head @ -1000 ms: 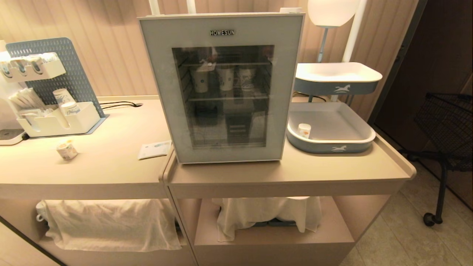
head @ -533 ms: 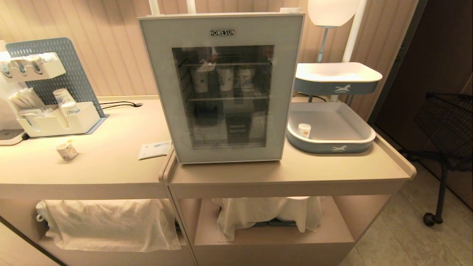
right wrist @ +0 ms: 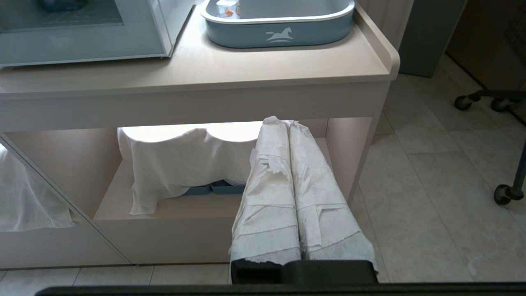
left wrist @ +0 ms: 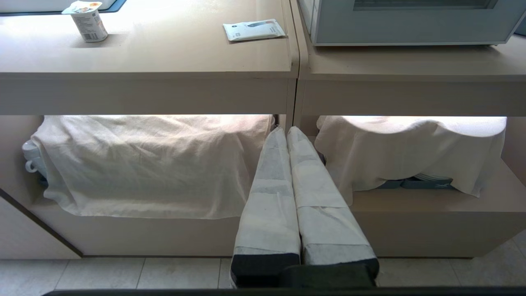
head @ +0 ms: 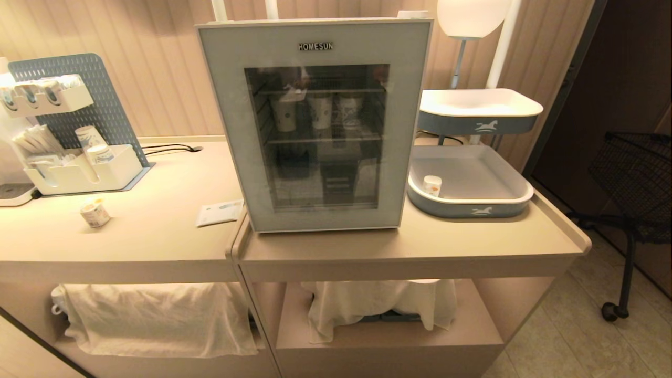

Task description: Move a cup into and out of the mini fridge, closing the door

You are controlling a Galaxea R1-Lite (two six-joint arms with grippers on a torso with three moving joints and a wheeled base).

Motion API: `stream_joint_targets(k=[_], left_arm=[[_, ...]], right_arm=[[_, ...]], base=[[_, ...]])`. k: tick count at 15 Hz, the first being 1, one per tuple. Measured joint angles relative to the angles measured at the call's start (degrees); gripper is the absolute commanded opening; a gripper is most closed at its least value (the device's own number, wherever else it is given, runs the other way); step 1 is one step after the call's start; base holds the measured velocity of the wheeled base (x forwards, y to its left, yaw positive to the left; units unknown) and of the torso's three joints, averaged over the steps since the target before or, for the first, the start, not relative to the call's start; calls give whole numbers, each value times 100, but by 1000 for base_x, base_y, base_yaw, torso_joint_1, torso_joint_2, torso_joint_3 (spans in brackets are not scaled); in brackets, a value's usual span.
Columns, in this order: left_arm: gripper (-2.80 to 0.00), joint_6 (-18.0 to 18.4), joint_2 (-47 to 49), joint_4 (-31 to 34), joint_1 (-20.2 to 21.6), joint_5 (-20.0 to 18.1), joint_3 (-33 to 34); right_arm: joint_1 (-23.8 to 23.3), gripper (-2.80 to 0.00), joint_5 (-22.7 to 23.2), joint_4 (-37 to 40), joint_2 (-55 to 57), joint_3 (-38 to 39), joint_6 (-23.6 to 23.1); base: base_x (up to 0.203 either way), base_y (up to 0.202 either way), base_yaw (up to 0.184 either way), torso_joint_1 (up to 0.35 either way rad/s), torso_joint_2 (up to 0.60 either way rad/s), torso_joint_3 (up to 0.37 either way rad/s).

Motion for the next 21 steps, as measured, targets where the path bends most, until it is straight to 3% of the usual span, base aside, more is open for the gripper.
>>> stream_joint_targets(k=[21], left_arm=[[-280,0,0,0,0,0,0]], right_arm=[[0,-280,0,0,0,0,-1]], base=[[0,0,0,0,0,0]])
